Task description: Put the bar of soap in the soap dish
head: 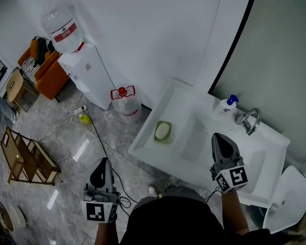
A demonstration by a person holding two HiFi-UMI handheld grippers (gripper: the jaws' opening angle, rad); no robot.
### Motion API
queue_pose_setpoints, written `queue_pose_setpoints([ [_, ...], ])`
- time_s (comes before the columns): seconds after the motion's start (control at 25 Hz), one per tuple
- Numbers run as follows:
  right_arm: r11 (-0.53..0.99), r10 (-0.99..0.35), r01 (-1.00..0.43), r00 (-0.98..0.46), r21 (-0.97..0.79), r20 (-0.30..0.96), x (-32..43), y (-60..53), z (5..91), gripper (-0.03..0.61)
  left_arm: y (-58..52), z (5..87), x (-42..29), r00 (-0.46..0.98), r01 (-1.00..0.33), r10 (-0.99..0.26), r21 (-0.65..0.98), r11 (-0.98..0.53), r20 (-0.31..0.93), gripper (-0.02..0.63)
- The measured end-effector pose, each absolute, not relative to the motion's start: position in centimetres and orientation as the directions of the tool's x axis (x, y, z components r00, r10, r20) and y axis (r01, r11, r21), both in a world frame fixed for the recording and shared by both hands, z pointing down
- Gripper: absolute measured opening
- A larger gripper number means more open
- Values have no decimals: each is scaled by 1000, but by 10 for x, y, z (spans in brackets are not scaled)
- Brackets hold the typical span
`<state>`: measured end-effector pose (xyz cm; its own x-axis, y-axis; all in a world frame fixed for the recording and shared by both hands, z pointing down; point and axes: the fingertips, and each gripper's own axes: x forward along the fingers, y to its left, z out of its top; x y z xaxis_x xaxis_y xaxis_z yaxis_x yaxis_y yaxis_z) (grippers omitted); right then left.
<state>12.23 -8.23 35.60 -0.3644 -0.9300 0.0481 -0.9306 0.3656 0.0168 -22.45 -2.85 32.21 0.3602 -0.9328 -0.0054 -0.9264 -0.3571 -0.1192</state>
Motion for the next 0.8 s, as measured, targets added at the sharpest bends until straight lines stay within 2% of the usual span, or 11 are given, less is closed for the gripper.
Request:
queue_pose_setpoints([
  [0.8, 391, -920, -920, -389, 28, 49, 83, -45, 348, 12, 15, 329, -252, 354, -933, -935, -77, -351, -20, 20],
])
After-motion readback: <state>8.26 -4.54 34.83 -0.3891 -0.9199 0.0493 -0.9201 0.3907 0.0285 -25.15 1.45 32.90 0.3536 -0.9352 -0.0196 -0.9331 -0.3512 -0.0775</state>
